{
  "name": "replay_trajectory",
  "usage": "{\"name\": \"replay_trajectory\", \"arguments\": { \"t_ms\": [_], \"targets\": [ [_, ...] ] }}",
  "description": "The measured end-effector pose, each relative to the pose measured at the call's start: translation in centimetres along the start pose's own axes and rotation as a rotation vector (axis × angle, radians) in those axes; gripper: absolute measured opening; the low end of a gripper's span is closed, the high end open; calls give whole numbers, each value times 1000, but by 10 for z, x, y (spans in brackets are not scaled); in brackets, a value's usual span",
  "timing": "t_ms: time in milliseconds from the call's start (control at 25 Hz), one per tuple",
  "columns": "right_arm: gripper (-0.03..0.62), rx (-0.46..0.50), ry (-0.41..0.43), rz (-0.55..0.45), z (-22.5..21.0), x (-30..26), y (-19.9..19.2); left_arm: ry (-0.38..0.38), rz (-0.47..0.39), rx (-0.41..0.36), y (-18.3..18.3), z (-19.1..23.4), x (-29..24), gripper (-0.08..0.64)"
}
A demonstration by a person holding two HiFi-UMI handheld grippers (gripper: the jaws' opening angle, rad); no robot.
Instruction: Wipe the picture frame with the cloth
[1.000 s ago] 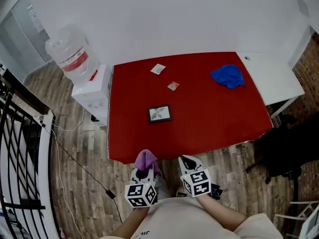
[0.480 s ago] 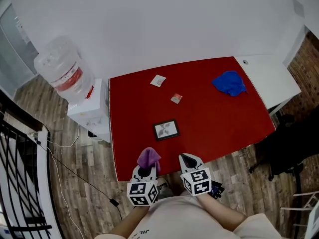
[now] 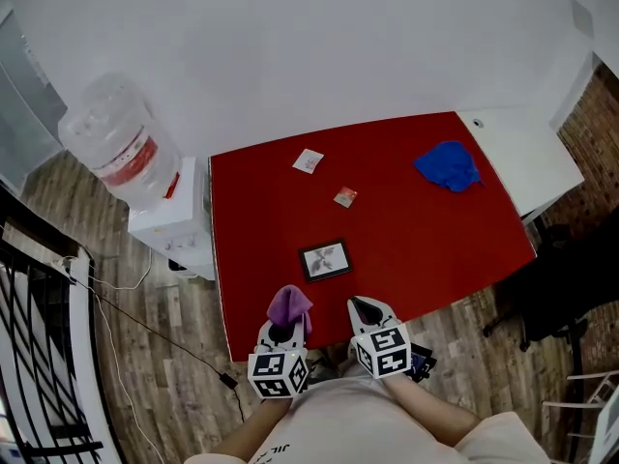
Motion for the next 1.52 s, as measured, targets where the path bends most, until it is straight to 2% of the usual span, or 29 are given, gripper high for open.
{"name": "replay_trajectory", "arguments": {
  "t_ms": [320,680,1120,1320,1520],
  "targets": [
    [5,34,36,-4,-24,-20,20,40,-14,22,10,0,-23,63],
    [5,27,59,14,-39,-32,20,56,-1,-3,12,-4,-41,63],
    [5,24,66,51,-50,-60,13,81,27,24,7,7,-67,63],
    [5,36,53,60,-57,-78,8,92,16,-20,9,16,-84,63],
    [5,34,43,77,-65,-92,-4,99,42,-36,-1,27,-102,63]
  ]
}}
Point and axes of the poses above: the fingertips, and each gripper's own axes: x backward along the fingers, z to its left, y out of its top, the point moved 4 cm from there along x, backward along the fingers, and after that the axes turned 5 degrees about x, right-handed, at the moved point
